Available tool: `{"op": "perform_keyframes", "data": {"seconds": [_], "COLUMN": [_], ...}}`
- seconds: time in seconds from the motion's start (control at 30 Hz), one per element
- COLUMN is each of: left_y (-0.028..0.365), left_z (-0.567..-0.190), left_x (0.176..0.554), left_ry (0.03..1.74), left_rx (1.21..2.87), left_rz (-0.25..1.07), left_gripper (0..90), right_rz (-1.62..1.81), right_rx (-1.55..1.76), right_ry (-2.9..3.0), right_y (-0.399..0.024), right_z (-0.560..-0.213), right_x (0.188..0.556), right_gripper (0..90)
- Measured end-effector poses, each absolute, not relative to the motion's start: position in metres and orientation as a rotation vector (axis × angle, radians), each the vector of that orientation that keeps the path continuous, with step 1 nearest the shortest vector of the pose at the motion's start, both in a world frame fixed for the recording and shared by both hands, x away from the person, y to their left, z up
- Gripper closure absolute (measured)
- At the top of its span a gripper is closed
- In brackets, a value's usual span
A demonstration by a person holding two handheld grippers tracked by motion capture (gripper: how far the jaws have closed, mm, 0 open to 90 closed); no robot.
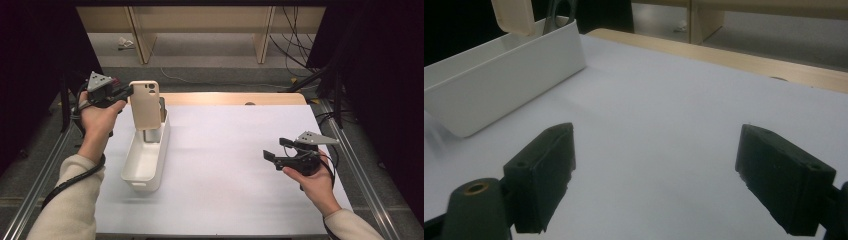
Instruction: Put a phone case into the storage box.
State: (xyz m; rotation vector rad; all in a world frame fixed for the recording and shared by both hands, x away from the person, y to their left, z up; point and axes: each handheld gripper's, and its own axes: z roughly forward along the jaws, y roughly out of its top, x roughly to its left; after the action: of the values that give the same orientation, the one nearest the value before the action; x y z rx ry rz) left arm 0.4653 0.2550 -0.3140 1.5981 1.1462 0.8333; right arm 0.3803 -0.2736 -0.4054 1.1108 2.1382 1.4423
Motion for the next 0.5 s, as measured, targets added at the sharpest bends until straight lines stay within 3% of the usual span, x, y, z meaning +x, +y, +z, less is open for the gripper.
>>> {"op": "perform_keyframes", "data": {"seconds": [0.5], "left_y": [0.2583], "left_z": [-0.3218], "left_x": [0.4755], "left_ry": [1.167], "left_rx": [1.618], "left_rz": [0.836], "left_gripper": [83.9], "right_rz": [1.442], "right_rx": [1.112], "right_ry": [2.137], "right_y": [-0.2738], "right_z": [-0.4056], "right_x": [0.3805], "right_gripper": [17.1]}}
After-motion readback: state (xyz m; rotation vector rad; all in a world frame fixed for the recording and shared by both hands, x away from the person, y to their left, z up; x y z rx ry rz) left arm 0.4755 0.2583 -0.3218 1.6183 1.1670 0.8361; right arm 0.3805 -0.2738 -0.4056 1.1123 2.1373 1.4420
